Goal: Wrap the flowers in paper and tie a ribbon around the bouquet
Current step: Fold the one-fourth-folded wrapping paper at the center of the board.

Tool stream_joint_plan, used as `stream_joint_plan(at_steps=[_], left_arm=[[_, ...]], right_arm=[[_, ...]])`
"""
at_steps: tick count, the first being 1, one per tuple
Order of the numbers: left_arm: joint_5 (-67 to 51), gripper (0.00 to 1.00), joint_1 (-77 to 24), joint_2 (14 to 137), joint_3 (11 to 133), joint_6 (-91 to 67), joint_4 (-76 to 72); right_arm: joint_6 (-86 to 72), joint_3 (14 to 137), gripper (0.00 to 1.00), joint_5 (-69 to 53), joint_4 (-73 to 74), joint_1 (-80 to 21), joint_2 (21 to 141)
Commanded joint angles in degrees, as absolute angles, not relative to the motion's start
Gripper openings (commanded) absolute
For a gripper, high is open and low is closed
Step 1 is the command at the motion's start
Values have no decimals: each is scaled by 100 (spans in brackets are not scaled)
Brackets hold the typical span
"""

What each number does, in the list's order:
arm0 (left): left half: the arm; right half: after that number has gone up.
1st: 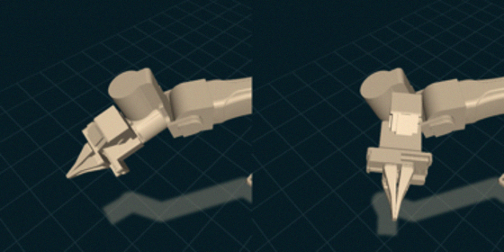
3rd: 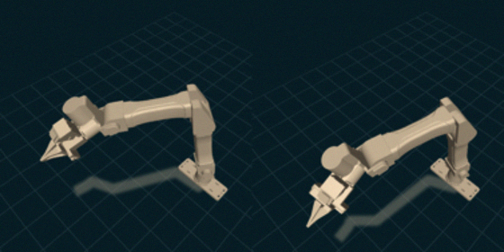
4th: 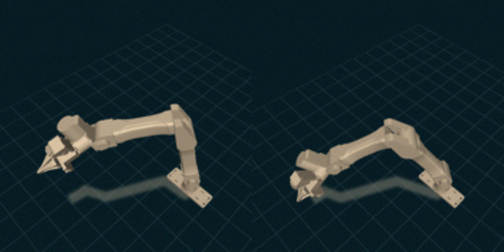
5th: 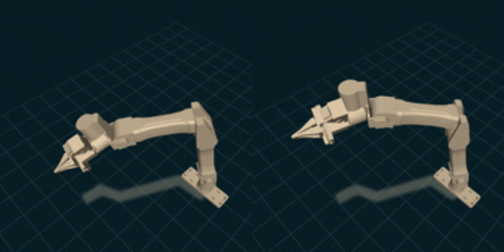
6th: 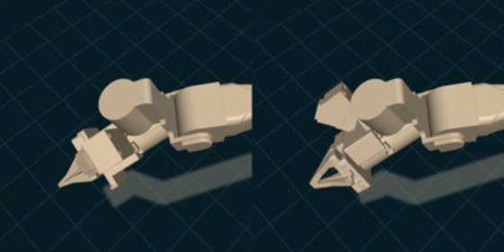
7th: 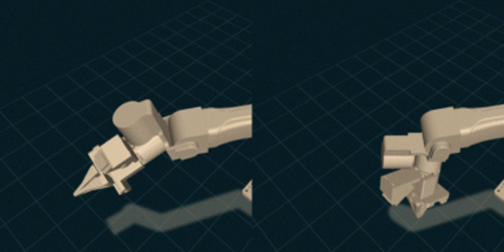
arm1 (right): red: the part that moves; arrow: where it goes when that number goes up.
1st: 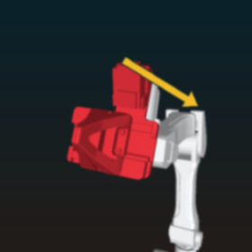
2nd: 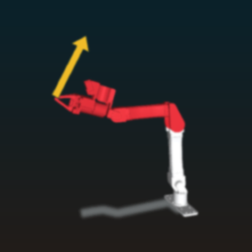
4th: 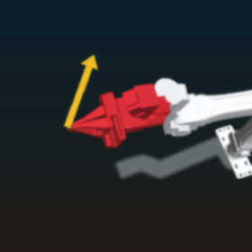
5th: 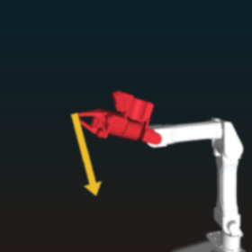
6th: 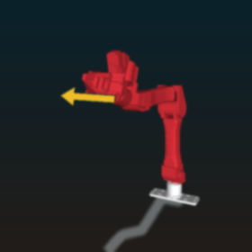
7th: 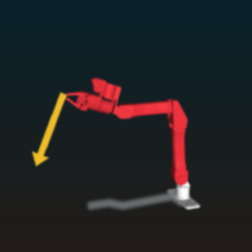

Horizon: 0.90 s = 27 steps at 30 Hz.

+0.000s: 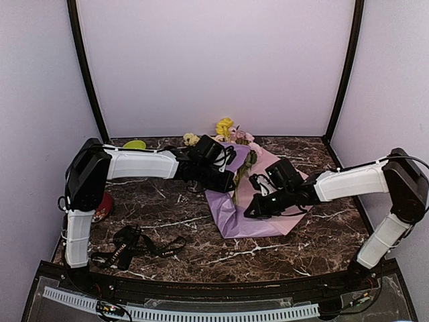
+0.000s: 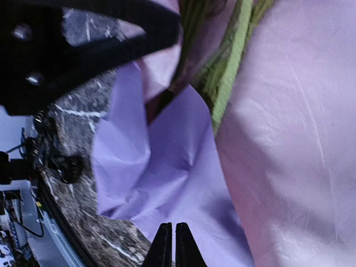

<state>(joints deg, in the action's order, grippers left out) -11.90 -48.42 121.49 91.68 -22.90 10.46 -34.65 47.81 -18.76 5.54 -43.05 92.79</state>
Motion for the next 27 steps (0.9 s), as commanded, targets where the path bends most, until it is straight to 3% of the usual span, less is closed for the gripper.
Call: stream_joint_plan(at_steps=[1, 10, 15, 17, 22, 27], left_arm=[[-1130, 0, -4860, 12171, 9332, -2181, 1174], [-1092, 0, -4860, 12181, 9352, -2123, 1190], [-1089, 0, -4860, 12181, 9352, -2110, 1191], [-1082, 0, -4860, 12190, 9352, -2103, 1193], [-1087, 0, -4860, 12185, 9352, -2095, 1213], [-1073, 0, -4860, 12182, 9367, -2054, 1257]], right_arm=[[-3733, 4740, 9, -2075, -46, -4271, 8903], [-4052, 4942, 45, -2572, -490, -4289, 9401], [-4007, 5109, 55, -2844, -532, -4315, 9676], [-3968, 5217, 53, -2922, -537, -4346, 9780], [-4025, 5295, 35, -2986, -677, -4363, 9933], [-3996, 5352, 9, -2794, -463, -4351, 9970]])
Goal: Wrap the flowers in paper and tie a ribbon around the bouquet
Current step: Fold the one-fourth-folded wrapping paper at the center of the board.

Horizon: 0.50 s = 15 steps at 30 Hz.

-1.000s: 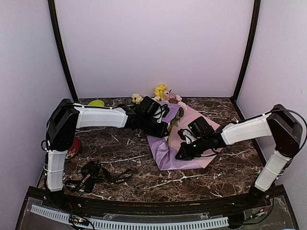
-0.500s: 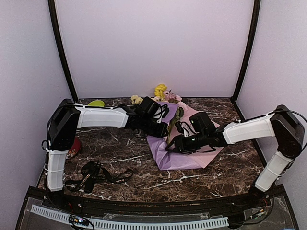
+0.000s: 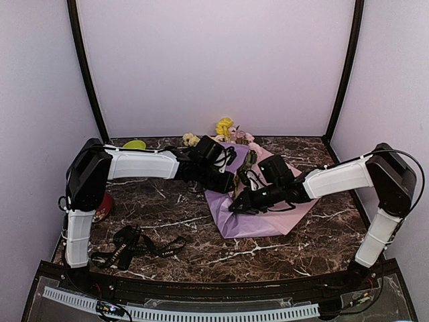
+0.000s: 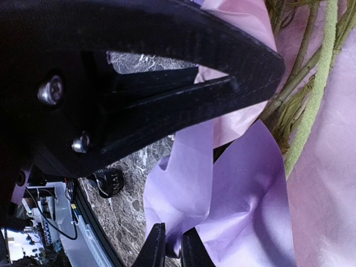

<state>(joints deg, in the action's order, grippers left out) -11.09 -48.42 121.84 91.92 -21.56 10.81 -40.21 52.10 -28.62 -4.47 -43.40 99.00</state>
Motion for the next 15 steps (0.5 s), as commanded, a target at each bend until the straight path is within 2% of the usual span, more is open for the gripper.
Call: stream_joint_plan(at_steps=[1, 3, 11, 13, 15], left_arm=[[-1065, 0, -4860, 12182, 9373, -2044, 1260], [-1056, 0, -4860, 12182, 9393, -2026, 1266], [-964, 0, -4860, 12186, 9488, -1917, 1314], [-958, 6, -4860, 12190, 9492, -1896, 1310], [-973, 22, -4860, 12180, 9520, -1844, 1337]], right_arm=[[-3993, 5347, 5, -2755, -424, -4351, 9948], [-3981, 5326, 0, -2709, -350, -4340, 9917], [-3967, 5142, 0, -2615, -283, -4339, 9701], [-3973, 5102, 0, -2606, -282, -4342, 9677], [-3988, 5056, 0, -2560, -289, -4342, 9641]])
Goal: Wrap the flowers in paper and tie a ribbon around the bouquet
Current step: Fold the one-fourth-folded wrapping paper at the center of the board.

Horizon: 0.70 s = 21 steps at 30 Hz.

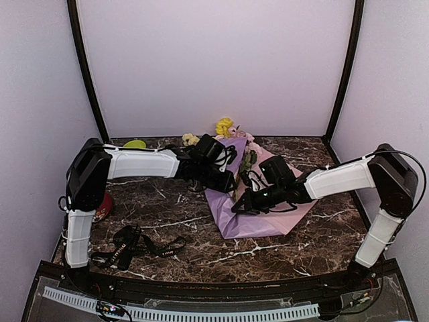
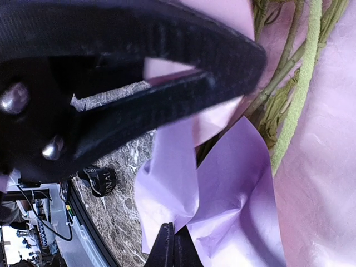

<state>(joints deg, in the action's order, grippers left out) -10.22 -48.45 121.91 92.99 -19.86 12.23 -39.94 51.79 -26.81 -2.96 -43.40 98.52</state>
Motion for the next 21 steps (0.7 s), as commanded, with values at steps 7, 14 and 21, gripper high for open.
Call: stream_joint_plan(at_steps=[7, 14, 21], left_arm=[[-864, 44, -4860, 11841, 9662, -1069, 1411], [-1430, 45, -5051, 10472, 7876, 154, -13], [-1687, 35, -5857, 9994, 6750, 1775, -166]], right_arm=[[-3982, 4966, 0, -2441, -275, -4324, 9576], [-4041, 4864, 0, -2335, -247, -4300, 9471], [-4036, 4771, 0, -2245, -180, -4296, 9275]])
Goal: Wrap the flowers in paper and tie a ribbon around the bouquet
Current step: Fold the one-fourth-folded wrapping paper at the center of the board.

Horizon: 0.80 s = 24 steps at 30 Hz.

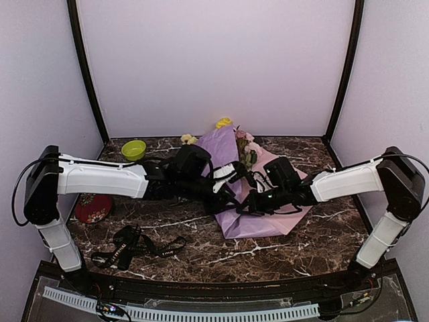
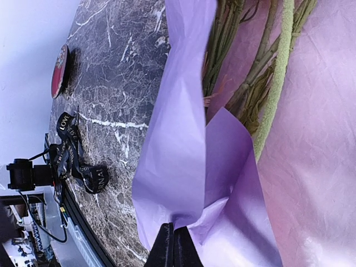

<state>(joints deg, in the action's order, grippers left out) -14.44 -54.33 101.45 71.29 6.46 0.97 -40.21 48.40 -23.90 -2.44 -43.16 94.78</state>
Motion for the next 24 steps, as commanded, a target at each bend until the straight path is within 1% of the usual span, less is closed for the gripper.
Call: stream_joint_plan(at_steps=[1, 9, 17, 24], left_arm=[[-1649, 35, -5941, 10020, 6716, 1862, -154], [-846, 31, -6221, 10805, 7049, 2180, 16], [-693, 31, -6366, 11043, 6796, 2523, -124], [-602, 28, -6466, 11080, 6643, 2594, -111]], right_arm=[[-4034, 4757, 0, -2239, -171, -4298, 9276], [-4079, 4716, 0, -2207, -172, -4298, 9249], [-4118, 4677, 0, -2149, -176, -4289, 9280], [-4123, 4674, 0, -2157, -170, -4289, 9338]])
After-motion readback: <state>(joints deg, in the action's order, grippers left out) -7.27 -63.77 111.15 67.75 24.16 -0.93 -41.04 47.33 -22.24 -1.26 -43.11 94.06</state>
